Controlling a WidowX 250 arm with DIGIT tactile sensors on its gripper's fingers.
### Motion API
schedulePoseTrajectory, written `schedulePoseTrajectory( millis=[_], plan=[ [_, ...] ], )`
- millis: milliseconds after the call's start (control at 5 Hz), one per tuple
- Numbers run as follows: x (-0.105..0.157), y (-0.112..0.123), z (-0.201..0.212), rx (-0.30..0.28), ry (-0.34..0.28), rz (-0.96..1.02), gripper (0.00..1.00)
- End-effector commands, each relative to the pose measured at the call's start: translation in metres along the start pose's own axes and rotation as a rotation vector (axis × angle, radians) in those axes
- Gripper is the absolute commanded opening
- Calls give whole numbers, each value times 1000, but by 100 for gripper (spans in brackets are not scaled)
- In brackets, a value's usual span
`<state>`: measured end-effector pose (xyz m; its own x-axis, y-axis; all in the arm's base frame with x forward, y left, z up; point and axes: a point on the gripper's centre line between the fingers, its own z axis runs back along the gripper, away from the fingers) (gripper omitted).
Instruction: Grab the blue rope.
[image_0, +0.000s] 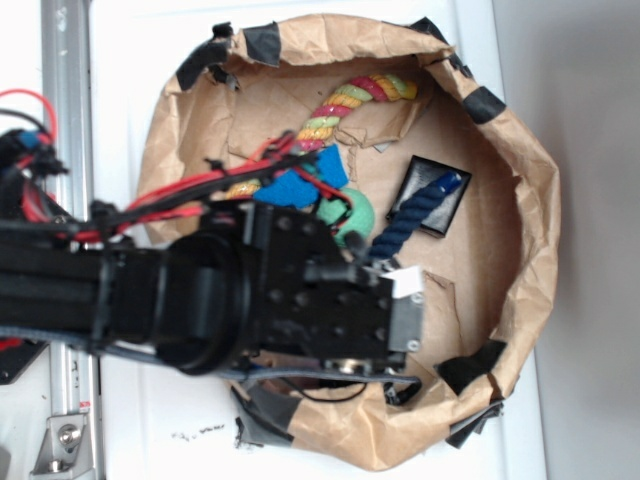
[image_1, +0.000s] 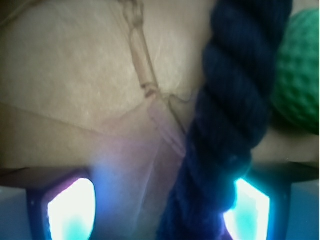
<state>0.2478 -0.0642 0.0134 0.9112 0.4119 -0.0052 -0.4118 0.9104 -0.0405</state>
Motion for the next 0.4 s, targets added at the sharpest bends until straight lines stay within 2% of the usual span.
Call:
schedulePoseTrajectory(
  millis=[0,200],
  plan=[
    [25,22,28,-112,-166,-100,0],
    [53,30,45,-82,-225,-144,0]
  ],
)
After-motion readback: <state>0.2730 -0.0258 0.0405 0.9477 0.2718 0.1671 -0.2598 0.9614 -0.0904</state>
